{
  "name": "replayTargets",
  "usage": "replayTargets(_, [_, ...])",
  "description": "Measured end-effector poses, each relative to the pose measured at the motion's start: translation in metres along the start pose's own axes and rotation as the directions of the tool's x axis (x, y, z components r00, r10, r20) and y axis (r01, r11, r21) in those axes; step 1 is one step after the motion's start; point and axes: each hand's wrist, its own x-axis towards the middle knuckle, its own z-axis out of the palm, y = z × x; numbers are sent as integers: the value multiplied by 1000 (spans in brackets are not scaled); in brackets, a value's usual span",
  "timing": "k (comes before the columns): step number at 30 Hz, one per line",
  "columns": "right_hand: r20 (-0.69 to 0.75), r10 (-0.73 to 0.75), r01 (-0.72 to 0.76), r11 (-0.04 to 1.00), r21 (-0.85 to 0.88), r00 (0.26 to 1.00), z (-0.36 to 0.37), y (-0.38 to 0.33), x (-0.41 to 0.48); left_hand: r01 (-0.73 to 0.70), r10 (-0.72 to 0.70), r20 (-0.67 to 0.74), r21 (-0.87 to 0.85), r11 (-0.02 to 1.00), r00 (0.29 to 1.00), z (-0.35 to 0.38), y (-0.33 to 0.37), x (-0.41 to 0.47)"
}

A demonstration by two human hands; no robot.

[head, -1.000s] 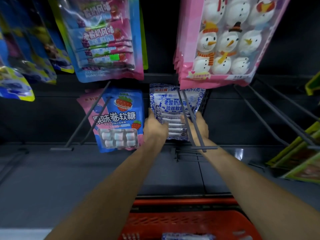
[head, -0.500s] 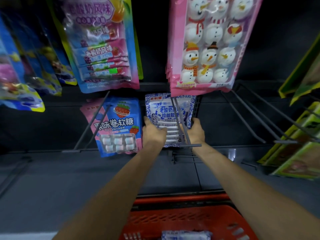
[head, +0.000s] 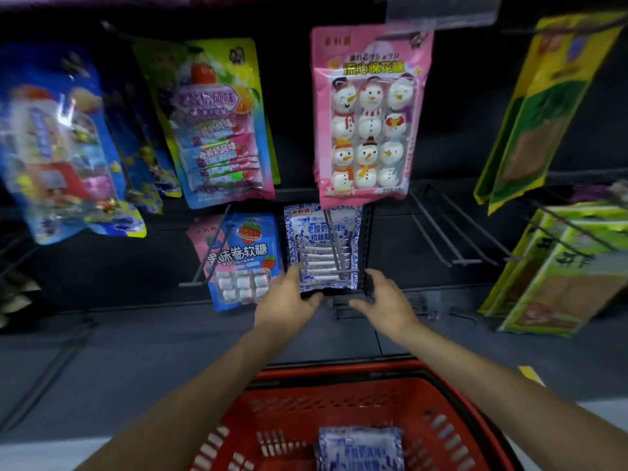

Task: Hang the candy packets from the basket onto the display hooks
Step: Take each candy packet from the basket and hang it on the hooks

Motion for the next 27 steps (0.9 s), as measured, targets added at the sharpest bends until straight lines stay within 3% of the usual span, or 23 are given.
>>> replayTargets(5, [111, -100, 108, 992, -70, 989, -39, -8, -68, -160, 149, 72, 195, 968, 986, -21, 15, -63])
replayTargets(12, [242, -205, 246, 958, -149, 948, -63, 0, -147, -356, 335, 122, 250, 900, 934, -8, 15, -127])
replayTargets(18, [351, -257, 341, 918, -202, 901, -44, 44, -191, -408, 315, 306, 320, 855, 899, 34, -5, -165])
replayTargets(23, [537, -156, 387, 854, -348, 829, -17, 73, -207, -452, 256, 458, 393, 801, 851, 93, -37, -181])
replayTargets(27, [621, -141, 519, 704, -485, 771, -8, 91, -214, -485, 164, 586, 446, 752, 793, 140, -56, -184])
